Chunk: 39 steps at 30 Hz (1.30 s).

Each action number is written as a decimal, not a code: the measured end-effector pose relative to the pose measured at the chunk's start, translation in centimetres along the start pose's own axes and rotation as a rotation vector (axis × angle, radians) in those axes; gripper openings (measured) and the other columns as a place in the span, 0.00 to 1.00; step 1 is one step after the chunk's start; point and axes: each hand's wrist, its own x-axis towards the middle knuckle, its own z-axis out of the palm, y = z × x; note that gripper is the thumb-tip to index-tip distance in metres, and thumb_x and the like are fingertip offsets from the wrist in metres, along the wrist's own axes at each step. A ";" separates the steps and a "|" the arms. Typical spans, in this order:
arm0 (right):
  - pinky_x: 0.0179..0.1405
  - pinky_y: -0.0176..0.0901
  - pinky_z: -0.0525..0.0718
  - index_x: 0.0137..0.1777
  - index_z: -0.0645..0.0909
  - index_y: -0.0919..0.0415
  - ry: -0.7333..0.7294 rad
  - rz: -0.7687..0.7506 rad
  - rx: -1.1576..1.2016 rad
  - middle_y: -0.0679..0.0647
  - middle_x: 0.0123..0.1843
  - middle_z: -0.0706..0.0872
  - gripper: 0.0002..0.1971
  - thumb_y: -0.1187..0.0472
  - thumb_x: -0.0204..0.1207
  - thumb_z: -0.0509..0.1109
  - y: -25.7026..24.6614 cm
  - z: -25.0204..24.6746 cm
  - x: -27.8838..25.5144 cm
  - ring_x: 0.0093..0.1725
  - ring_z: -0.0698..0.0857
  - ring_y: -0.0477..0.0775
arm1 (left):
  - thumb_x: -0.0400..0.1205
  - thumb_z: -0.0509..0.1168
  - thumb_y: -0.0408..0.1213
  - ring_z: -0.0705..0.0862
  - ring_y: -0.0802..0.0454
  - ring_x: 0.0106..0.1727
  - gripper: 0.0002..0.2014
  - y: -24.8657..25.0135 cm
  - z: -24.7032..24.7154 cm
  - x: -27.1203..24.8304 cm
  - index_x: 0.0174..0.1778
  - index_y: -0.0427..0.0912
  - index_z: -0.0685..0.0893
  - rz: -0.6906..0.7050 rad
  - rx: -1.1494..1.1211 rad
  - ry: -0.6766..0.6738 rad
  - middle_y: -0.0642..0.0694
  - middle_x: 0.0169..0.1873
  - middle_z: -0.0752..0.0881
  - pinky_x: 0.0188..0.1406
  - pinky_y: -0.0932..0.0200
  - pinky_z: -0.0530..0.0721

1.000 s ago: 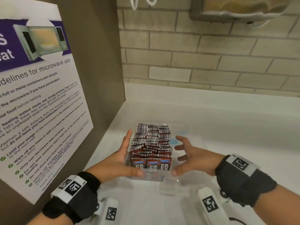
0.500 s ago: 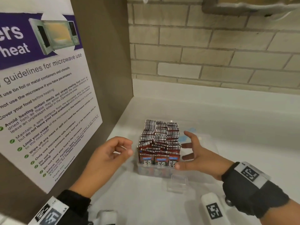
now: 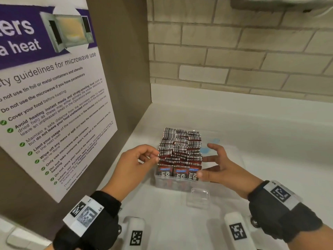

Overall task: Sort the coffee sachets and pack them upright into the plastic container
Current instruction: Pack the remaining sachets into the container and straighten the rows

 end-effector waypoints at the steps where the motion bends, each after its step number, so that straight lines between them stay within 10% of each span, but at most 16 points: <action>1: 0.65 0.56 0.81 0.73 0.52 0.38 -0.003 -0.002 0.001 0.49 0.65 0.75 0.51 0.47 0.56 0.83 0.0 0.0 0.0 0.58 0.86 0.53 | 0.76 0.72 0.33 0.79 0.64 0.35 0.10 0.1 0.1 0.1 0.38 0.56 0.86 0.005 -0.002 0.005 0.60 0.35 0.87 0.36 0.69 0.75; 12: 0.60 0.51 0.83 0.74 0.56 0.39 -0.001 0.025 -0.006 0.48 0.68 0.74 0.50 0.37 0.54 0.80 -0.4 -0.3 0.0 0.62 0.83 0.51 | 0.75 0.74 0.36 0.81 0.63 0.38 0.10 0.1 -0.6 0.1 0.47 0.55 0.85 -0.020 -0.191 -0.031 0.59 0.41 0.86 0.42 0.68 0.78; 16: 0.66 0.56 0.76 0.71 0.67 0.48 0.151 0.115 0.354 0.54 0.68 0.76 0.38 0.32 0.62 0.64 -1.1 -0.6 0.5 0.65 0.78 0.57 | 0.69 0.64 0.63 0.83 0.63 0.55 0.19 -0.5 -0.5 0.0 0.52 0.60 0.83 -0.110 -0.432 0.038 0.59 0.53 0.86 0.58 0.58 0.80; 22: 0.74 0.64 0.67 0.68 0.74 0.44 0.151 0.260 0.708 0.61 0.71 0.77 0.32 0.26 0.72 0.53 -2.3 1.8 2.9 0.66 0.78 0.66 | 0.76 0.45 0.71 0.65 0.63 0.78 0.35 0.3 2.5 1.8 0.75 0.58 0.67 -0.253 -0.566 -0.070 0.59 0.77 0.69 0.80 0.51 0.60; 25: 0.66 0.62 0.76 0.49 0.88 0.55 -0.004 0.256 0.836 0.63 0.58 0.87 0.38 0.27 0.73 0.46 -2.9 3.3 3.2 0.60 0.85 0.65 | 0.73 0.44 0.73 0.76 0.61 0.68 0.39 1.0 3.7 2.3 0.80 0.60 0.61 -0.322 -0.671 -0.134 0.64 0.71 0.73 0.73 0.50 0.69; 29: 0.58 0.57 0.82 0.68 0.78 0.60 -0.037 0.217 0.927 0.65 0.61 0.86 0.45 0.25 0.71 0.43 -2.9 4.6 3.8 0.59 0.86 0.65 | 0.75 0.45 0.69 0.82 0.55 0.62 0.35 1.6 4.7 2.5 0.78 0.61 0.64 -0.368 -0.835 -0.133 0.60 0.59 0.83 0.67 0.46 0.77; 39: 0.55 0.54 0.84 0.68 0.78 0.58 -0.001 0.189 0.867 0.63 0.60 0.87 0.43 0.27 0.74 0.42 -3.3 4.8 3.4 0.58 0.87 0.63 | 0.76 0.44 0.69 0.82 0.53 0.64 0.33 1.4 4.9 2.8 0.77 0.62 0.67 -0.368 -0.812 -0.157 0.57 0.63 0.82 0.69 0.44 0.76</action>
